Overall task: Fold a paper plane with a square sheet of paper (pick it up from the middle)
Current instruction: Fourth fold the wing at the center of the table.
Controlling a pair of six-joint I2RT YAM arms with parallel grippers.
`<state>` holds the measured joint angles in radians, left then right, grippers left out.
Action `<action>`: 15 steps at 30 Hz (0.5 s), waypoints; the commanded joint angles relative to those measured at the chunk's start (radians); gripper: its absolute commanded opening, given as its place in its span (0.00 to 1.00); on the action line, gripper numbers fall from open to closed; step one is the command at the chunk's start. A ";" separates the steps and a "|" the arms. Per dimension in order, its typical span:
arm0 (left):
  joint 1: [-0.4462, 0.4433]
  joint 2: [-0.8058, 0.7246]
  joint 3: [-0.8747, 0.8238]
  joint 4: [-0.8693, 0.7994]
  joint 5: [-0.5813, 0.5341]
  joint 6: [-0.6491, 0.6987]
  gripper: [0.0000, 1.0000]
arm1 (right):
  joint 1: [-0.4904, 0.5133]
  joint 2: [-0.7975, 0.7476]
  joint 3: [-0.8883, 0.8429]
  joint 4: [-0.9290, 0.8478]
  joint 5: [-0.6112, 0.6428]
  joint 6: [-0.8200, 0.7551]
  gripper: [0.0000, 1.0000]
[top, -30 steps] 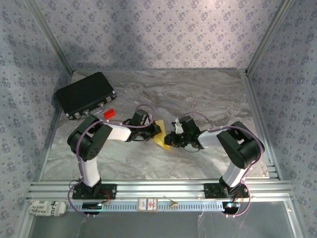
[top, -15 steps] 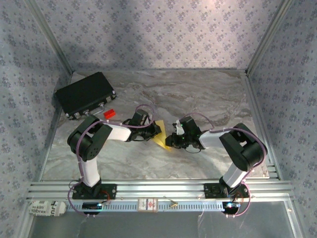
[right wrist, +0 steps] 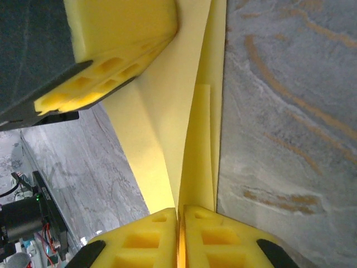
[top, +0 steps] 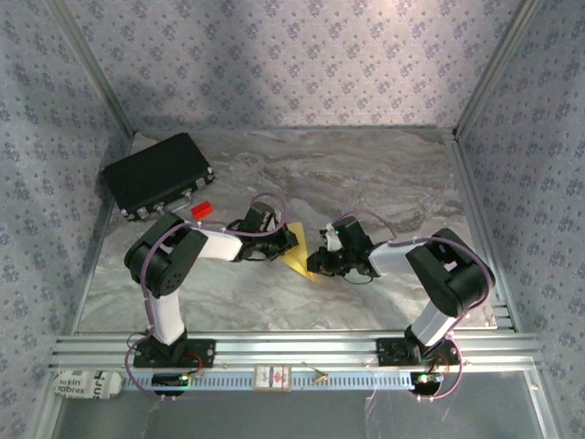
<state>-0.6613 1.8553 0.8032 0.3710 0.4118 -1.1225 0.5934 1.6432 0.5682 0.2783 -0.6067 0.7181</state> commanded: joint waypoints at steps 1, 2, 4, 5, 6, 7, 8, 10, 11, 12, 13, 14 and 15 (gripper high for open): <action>-0.003 0.025 -0.024 -0.026 -0.005 0.012 0.06 | -0.006 -0.017 -0.022 -0.066 -0.039 -0.008 0.12; -0.004 0.025 -0.024 -0.025 -0.005 0.012 0.06 | -0.006 -0.019 -0.022 -0.071 -0.039 -0.011 0.11; -0.003 0.025 -0.024 -0.024 -0.005 0.012 0.06 | -0.006 -0.022 -0.027 -0.075 -0.041 -0.013 0.10; -0.003 0.025 -0.025 -0.022 -0.005 0.010 0.06 | -0.006 -0.021 -0.030 -0.077 -0.043 -0.016 0.08; -0.004 0.024 -0.025 -0.022 -0.007 0.011 0.06 | -0.007 -0.020 -0.033 -0.078 -0.047 -0.018 0.07; -0.003 0.024 -0.027 -0.022 -0.008 0.010 0.06 | -0.006 -0.018 -0.033 -0.081 -0.048 -0.020 0.07; -0.003 0.024 -0.027 -0.021 -0.009 0.010 0.06 | -0.007 -0.014 -0.034 -0.083 -0.049 -0.021 0.07; -0.003 0.024 -0.027 -0.019 -0.008 0.009 0.06 | -0.007 -0.007 -0.038 -0.085 -0.060 -0.022 0.07; -0.003 0.024 -0.027 -0.019 -0.008 0.009 0.06 | -0.009 -0.004 -0.037 -0.089 -0.063 -0.023 0.08; -0.004 0.022 -0.027 -0.018 -0.010 0.007 0.06 | -0.007 -0.006 -0.039 -0.093 -0.061 -0.023 0.10; -0.003 0.023 -0.027 -0.018 -0.011 0.007 0.06 | -0.007 -0.011 -0.040 -0.096 -0.059 -0.023 0.11; -0.003 0.024 -0.027 -0.020 -0.010 0.007 0.06 | -0.008 -0.016 -0.042 -0.098 -0.059 -0.023 0.11; -0.004 0.024 -0.026 -0.019 -0.009 0.007 0.06 | -0.008 -0.022 -0.042 -0.105 -0.059 -0.026 0.11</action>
<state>-0.6636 1.8553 0.7956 0.3851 0.4198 -1.1233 0.5865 1.6344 0.5529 0.2611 -0.6380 0.7132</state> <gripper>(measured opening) 0.059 0.111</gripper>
